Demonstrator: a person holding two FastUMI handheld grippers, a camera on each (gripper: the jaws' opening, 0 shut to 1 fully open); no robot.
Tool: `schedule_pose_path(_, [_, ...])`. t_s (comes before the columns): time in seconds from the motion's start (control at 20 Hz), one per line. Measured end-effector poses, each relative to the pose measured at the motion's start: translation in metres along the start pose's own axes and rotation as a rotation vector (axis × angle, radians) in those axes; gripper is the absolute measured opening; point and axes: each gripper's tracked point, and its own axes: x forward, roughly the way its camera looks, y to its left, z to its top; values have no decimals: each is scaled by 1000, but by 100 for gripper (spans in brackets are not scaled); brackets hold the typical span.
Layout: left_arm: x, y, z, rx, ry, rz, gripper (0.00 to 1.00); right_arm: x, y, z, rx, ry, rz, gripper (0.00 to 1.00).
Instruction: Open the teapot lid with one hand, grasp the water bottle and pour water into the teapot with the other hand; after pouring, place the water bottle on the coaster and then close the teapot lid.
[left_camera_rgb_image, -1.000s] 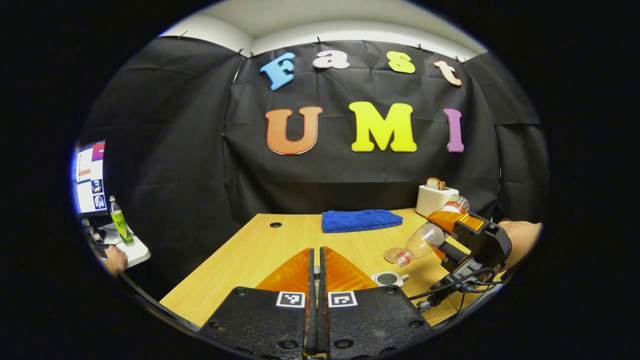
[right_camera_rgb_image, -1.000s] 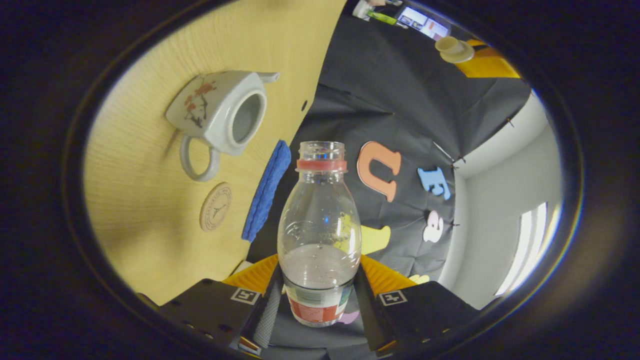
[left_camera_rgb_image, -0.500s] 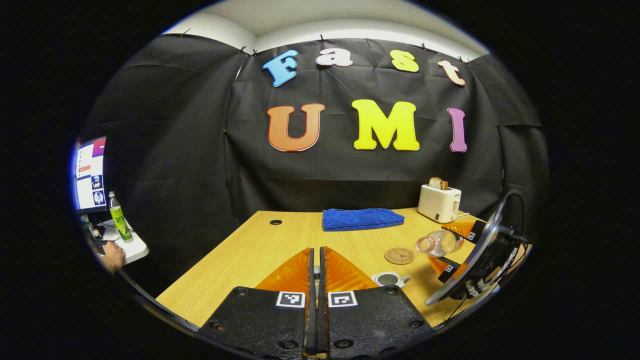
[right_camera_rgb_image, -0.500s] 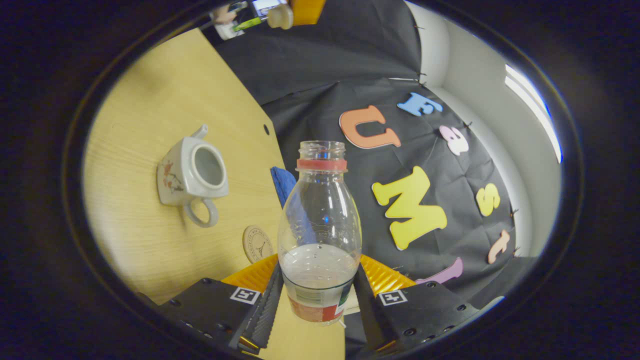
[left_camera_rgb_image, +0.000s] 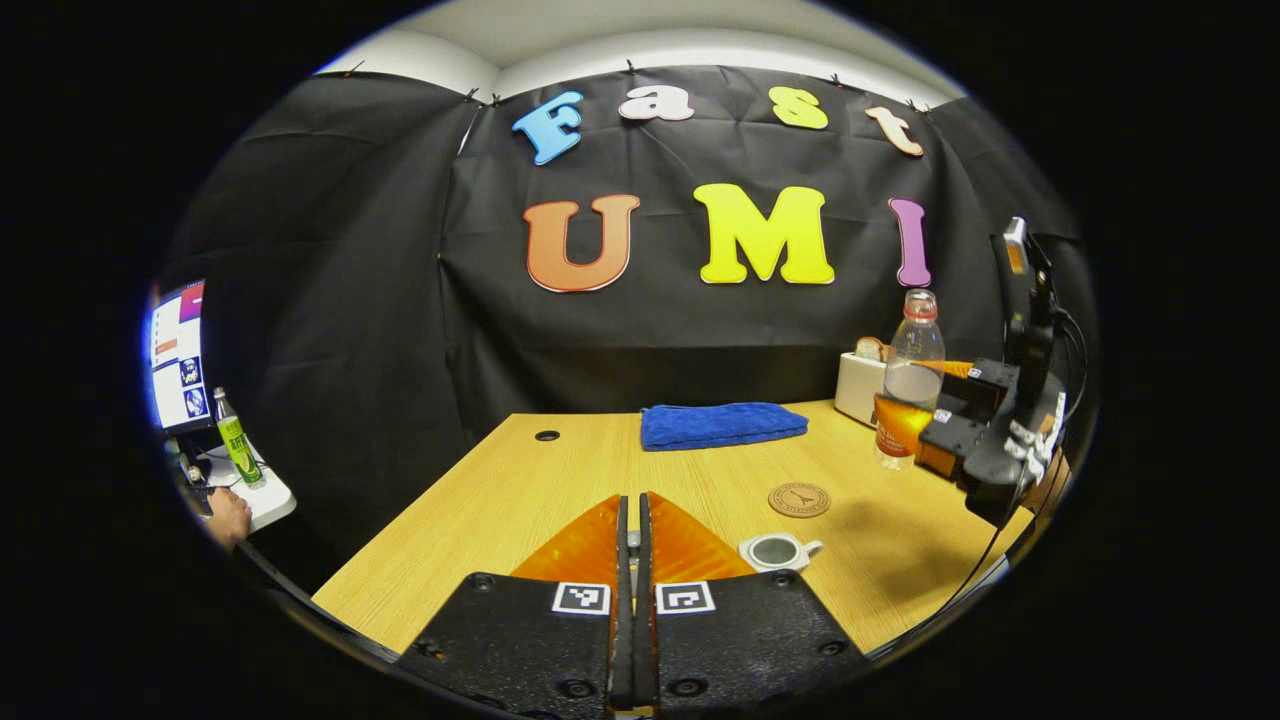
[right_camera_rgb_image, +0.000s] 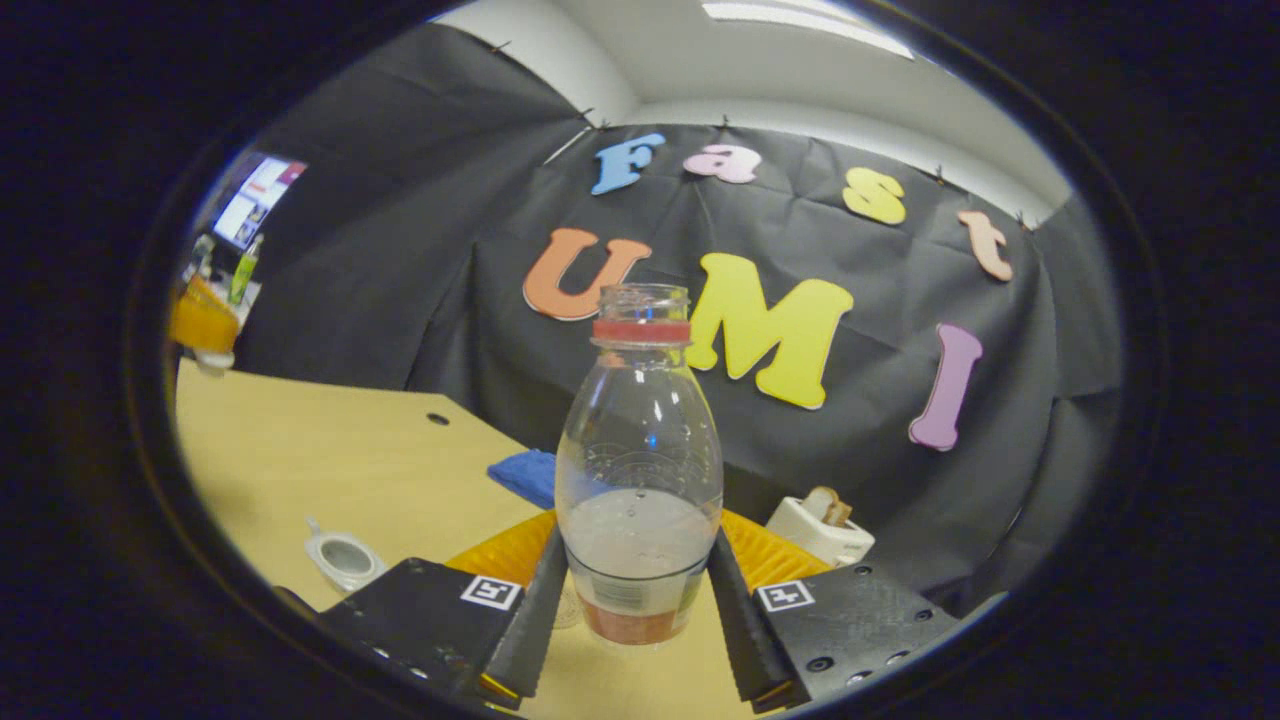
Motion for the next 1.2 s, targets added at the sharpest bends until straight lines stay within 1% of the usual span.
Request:
schedule_pose_path(0.1, [-1, -3, 2, -5, -6, -8, 3, 17, -1, -7, 123, 41, 27, 71])
schedule_pose_path(0.2, [2, -3, 5, -18, -14, -3, 3, 37, 2, -13, 190, 55, 41, 71])
schedule_pose_path(0.3, [2, -8, 3, -12, -15, -14, 3, 60, 11, -28, 249, 81, 68, 70])
schedule_pose_path(0.5, [9, -6, -6, -11, 12, -14, 3, 93, 25, -59, 277, 140, 73, 72])
schedule_pose_path(0.65, [14, 0, -14, -29, 32, -6, 3, 105, 39, -70, 277, 165, 95, 72])
schedule_pose_path(0.85, [21, 5, -24, -34, 59, 6, 3, 108, 48, -79, 274, 171, 100, 72])
schedule_pose_path(1.0, [24, 5, -28, -37, 75, 9, 3, 108, 53, -90, 285, 200, 120, 72])
schedule_pose_path(1.2, [22, 1, -27, -21, 73, 1, 3, 108, 54, -87, 264, 184, 119, 75])
